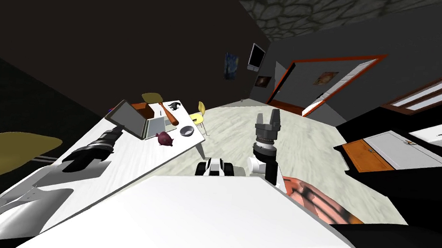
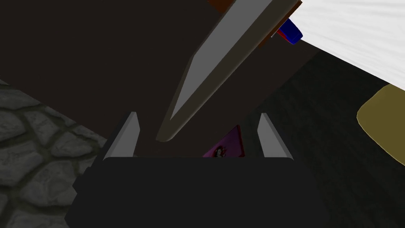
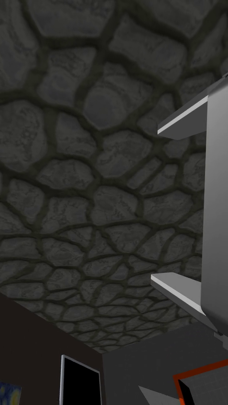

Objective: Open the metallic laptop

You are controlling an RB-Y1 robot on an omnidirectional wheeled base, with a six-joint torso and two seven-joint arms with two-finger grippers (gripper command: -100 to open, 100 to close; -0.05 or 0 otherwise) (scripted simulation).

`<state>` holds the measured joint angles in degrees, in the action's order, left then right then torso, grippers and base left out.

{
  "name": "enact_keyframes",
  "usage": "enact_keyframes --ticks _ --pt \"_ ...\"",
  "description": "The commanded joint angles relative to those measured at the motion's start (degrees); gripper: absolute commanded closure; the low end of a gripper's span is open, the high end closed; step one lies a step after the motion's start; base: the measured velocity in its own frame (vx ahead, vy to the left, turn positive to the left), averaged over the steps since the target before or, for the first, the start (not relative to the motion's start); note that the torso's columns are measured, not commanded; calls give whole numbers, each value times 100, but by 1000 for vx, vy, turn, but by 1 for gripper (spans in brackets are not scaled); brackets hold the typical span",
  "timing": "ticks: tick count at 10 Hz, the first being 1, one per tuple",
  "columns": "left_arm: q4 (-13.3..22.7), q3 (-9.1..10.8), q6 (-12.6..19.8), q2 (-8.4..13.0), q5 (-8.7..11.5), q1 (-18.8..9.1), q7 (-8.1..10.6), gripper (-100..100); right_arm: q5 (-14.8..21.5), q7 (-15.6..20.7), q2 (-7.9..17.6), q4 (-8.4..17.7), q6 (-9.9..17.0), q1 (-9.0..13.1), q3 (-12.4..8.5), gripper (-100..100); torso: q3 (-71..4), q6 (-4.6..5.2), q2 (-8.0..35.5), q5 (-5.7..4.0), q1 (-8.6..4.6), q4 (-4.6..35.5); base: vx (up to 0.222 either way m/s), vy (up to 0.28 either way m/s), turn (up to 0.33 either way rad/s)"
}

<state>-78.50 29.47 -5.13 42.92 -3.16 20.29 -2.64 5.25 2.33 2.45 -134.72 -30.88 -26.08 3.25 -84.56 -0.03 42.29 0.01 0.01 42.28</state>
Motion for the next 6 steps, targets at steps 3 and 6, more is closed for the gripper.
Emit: enact_keyframes --ticks 3,6 --pt "484 203 403 454 84 -126 -1 -100 0 0 0 0 0 0 0 0 -1 4 -1 -1 -2 0 5 0 -170" --pt "501 215 397 490 100 -101 16 -100 0 0 0 0 0 0 0 0 1 0 1 0 0 0 3 1 -48"
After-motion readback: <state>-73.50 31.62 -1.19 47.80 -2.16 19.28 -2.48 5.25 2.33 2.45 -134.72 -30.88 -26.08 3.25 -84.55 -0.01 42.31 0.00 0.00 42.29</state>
